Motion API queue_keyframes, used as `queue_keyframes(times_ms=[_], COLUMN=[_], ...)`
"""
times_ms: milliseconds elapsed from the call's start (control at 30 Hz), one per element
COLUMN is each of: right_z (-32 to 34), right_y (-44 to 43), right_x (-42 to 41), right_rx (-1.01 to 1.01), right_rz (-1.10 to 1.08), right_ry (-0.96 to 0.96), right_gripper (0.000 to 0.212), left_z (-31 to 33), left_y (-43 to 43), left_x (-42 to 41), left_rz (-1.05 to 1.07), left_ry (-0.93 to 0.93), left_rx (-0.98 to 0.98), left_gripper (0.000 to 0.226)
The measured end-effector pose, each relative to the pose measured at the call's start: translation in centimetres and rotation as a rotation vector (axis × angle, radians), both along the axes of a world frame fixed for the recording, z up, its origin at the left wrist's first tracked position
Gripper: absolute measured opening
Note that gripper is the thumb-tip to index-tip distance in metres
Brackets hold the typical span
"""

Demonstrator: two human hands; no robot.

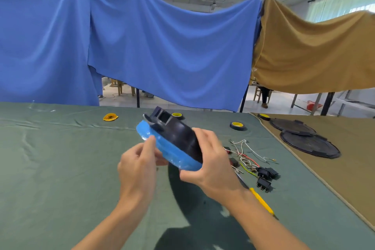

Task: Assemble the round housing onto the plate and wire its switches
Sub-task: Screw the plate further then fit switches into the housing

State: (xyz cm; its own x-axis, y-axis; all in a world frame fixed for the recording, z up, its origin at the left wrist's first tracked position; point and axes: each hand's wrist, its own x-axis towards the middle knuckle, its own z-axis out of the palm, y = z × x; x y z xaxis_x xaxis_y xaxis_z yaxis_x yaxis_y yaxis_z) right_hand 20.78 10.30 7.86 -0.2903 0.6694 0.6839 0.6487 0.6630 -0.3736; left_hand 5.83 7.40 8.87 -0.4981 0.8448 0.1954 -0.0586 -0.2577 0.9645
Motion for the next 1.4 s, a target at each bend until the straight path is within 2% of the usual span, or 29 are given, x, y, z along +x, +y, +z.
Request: queue_keyframes(times_ms=[100, 200, 267, 333, 400, 467, 567, 700, 767, 900, 1000, 1067, 1167, 1333, 1367, 1400], right_z=[-2.5, -4.2, -5.2, -5.7, -5.8, -5.4, -4.7, -3.9, -3.7, -4.3, -5.1, -5.5, -6.0, -5.6, -5.1, -4.4], right_y=[0.5, 0.8, 0.7, 0.3, 0.0, -0.2, 0.0, 1.7, 3.1, 5.2, 6.0, 6.2, 6.5, 6.8, 6.7, 6.4], right_x=[-1.0, -1.6, -1.7, -1.8, -1.8, -1.5, -0.5, 2.6, 5.1, 9.4, 10.6, 10.6, 10.2, 9.4, 9.1, 8.7], right_rx=[0.234, 0.346, 0.37, 0.363, 0.326, 0.232, 0.168, 0.081, -0.001, -0.224, -0.36, -0.386, -0.32, -0.269, -0.253, -0.246], right_rz=[-0.061, -0.037, -0.002, 0.026, 0.051, 0.128, 0.151, -0.19, -0.373, -0.566, -0.533, -0.506, -0.535, -0.588, -0.574, -0.538], right_ry=[-0.222, -0.383, -0.472, -0.533, -0.547, -0.485, -0.264, 0.163, 0.232, 0.001, -0.216, -0.357, -0.53, -0.59, -0.543, -0.415], right_gripper=[0.087, 0.092, 0.088, 0.085, 0.082, 0.075, 0.049, 0.016, 0.013, 0.02, 0.02, 0.02, 0.024, 0.02, 0.019, 0.017], left_z=[-0.7, -2.0, -3.0, -3.6, -4.0, -4.3, -4.8, -5.0, -4.8, -4.6, -4.4, -4.3, -4.4, -4.3, -4.5, -4.6], left_y=[0.5, 0.0, -0.2, -0.3, -0.1, 0.0, 0.6, 1.4, 1.6, 1.6, 1.5, 1.4, 1.3, 0.9, 0.9, 0.8], left_x=[-1.2, -1.4, -1.5, -1.5, -1.4, -1.5, -1.9, -1.6, -1.2, -0.7, -0.4, -0.3, -0.6, -0.8, -1.0, -1.1], left_rz=[-0.044, -0.124, -0.156, -0.164, -0.129, -0.103, -0.118, -0.052, -0.03, -0.02, -0.013, -0.015, -0.031, -0.075, -0.082, -0.09], left_ry=[-0.241, -0.307, -0.34, -0.379, -0.384, -0.389, -0.413, -0.423, -0.416, -0.403, -0.419, -0.438, -0.435, -0.355, -0.345, -0.336], left_rx=[-0.228, -0.336, -0.387, -0.452, -0.488, -0.504, -0.509, -0.509, -0.496, -0.501, -0.508, -0.51, -0.5, -0.493, -0.496, -0.501], left_gripper=[0.04, 0.035, 0.051, 0.083, 0.09, 0.084, 0.08, 0.082, 0.085, 0.086, 0.099, 0.1, 0.086, 0.079, 0.078, 0.077])
